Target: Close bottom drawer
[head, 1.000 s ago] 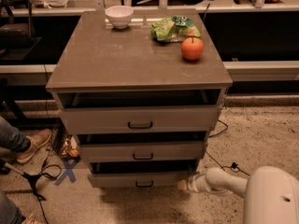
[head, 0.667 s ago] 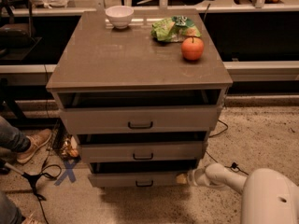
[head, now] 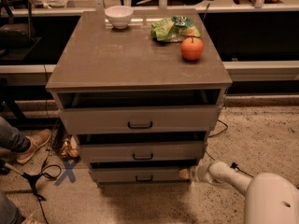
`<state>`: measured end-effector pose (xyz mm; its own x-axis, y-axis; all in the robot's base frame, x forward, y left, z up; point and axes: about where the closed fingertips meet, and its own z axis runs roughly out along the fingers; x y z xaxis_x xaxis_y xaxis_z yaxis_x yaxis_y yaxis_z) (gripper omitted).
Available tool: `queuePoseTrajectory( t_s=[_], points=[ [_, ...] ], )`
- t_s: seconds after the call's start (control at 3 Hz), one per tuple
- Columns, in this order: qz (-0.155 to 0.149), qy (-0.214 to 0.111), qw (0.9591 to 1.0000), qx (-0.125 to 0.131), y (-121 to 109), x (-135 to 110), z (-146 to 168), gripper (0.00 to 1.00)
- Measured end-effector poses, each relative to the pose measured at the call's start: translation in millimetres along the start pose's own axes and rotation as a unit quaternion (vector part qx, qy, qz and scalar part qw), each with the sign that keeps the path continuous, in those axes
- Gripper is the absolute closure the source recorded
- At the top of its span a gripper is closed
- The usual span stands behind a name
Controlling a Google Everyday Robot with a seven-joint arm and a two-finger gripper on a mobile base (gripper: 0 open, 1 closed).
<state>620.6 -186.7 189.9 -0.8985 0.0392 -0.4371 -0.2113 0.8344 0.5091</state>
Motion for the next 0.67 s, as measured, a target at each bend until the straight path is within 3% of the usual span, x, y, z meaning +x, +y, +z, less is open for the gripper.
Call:
queuePoseTrajectory(
  t_s=[0.67],
  points=[
    [0.073,-0.002,0.9972,0.017,-37.0,42.7,-36.5,1.00]
  ],
)
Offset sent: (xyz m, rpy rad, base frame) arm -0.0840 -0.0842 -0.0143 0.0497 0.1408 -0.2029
